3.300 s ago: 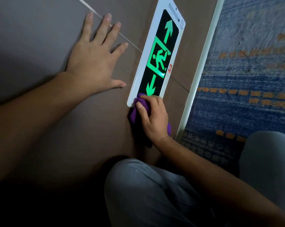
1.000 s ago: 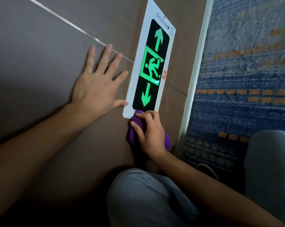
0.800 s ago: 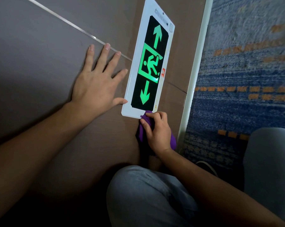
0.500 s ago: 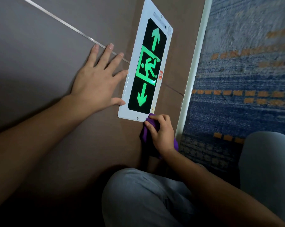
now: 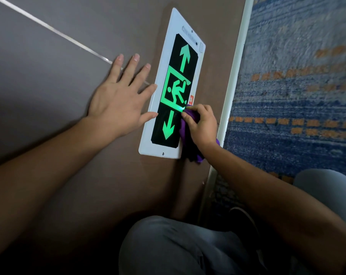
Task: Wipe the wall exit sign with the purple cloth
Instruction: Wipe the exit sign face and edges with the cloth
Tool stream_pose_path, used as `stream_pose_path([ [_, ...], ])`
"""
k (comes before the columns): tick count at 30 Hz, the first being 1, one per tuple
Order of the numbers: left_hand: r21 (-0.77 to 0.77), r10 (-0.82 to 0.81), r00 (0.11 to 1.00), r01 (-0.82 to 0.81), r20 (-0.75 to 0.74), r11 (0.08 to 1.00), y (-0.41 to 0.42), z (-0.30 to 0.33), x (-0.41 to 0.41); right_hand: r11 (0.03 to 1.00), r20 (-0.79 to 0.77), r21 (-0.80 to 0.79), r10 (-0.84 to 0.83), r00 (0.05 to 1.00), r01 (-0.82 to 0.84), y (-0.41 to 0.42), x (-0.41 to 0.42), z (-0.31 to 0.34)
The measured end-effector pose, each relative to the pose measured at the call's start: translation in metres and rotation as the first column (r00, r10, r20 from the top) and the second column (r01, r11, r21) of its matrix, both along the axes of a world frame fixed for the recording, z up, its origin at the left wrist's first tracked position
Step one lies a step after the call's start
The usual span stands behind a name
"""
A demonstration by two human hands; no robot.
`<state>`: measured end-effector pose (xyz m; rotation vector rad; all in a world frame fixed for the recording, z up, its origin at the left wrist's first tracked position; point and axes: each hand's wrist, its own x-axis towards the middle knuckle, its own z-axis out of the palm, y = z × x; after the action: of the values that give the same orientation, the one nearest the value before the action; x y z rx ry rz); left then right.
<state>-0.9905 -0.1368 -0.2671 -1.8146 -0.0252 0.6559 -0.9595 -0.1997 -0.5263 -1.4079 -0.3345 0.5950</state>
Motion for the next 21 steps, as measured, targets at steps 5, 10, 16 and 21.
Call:
stream_pose_path([
  [5, -0.017, 0.005, 1.0, -0.005, 0.021, 1.0, 0.005, -0.002, 0.007, 1.0, -0.063, -0.018, -0.02, 0.998, 0.018, 0.008, 0.013, 0.006],
  [10, 0.0, -0.009, 1.0, 0.009, 0.03, 1.0, 0.008, -0.008, 0.01, 0.999, -0.037, -0.015, 0.05, 0.998, -0.05, -0.02, -0.027, 0.007],
  [16, -0.005, 0.012, 0.997, -0.012, 0.073, 1.0, 0.01, -0.011, 0.029, 0.991, -0.012, -0.035, 0.126, 0.992, -0.126, -0.05, -0.081, 0.006],
  [21, 0.018, 0.042, 0.992, -0.044, 0.123, 0.999, 0.012, -0.009, 0.035, 0.996, -0.022, -0.029, 0.085, 0.996, -0.086, -0.042, -0.07, 0.006],
])
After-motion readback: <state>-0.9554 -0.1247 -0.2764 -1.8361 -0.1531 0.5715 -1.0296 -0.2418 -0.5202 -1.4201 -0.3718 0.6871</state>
